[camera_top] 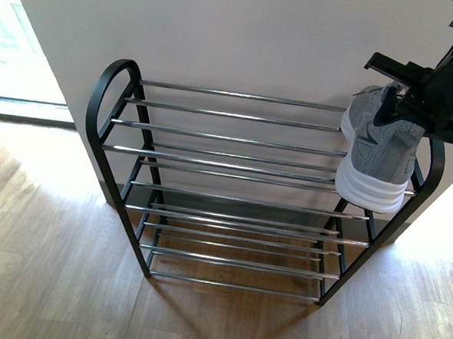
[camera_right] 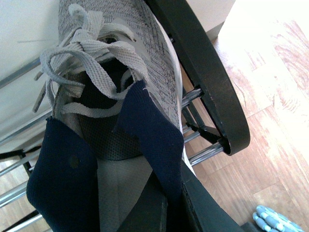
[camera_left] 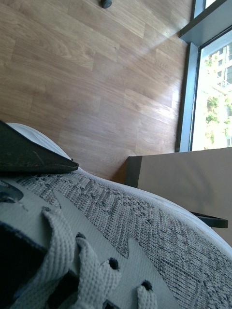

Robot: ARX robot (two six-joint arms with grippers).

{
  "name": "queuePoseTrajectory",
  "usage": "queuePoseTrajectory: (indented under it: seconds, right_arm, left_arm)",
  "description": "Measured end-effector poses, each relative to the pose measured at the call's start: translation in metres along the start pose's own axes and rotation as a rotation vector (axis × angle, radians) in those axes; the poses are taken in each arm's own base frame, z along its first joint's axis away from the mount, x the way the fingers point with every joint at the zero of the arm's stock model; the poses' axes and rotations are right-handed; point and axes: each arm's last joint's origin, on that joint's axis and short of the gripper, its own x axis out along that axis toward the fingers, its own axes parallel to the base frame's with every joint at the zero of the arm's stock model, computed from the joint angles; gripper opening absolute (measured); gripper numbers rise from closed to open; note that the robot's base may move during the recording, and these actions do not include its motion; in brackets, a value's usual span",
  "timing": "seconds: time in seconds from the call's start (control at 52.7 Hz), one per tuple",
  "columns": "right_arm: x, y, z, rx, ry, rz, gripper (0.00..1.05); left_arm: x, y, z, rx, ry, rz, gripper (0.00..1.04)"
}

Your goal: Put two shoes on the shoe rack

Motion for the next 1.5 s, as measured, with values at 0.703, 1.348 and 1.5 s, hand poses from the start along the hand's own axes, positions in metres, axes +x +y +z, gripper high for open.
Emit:
queuePoseTrajectory:
  seconds: [0.703, 1.348, 1.5]
  right_arm:
    - [0.022, 0.009, 0.013, -0.333, -0.022, 0.012, 0.01]
    - [0.026, 0.002, 0.040, -0.421, -0.069, 0.041, 0.26]
    - [0.002, -0.008, 0.027, -0.457, -0.080, 0.059, 0.49]
  left_arm:
    - [0.000, 0.000, 0.000, 0.000, 0.000, 0.000, 0.02]
    - [0.000, 0.000, 0.000, 0.000, 0.000, 0.000, 0.02]
    - [0.000, 0.000, 0.000, 0.000, 0.000, 0.000, 0.02]
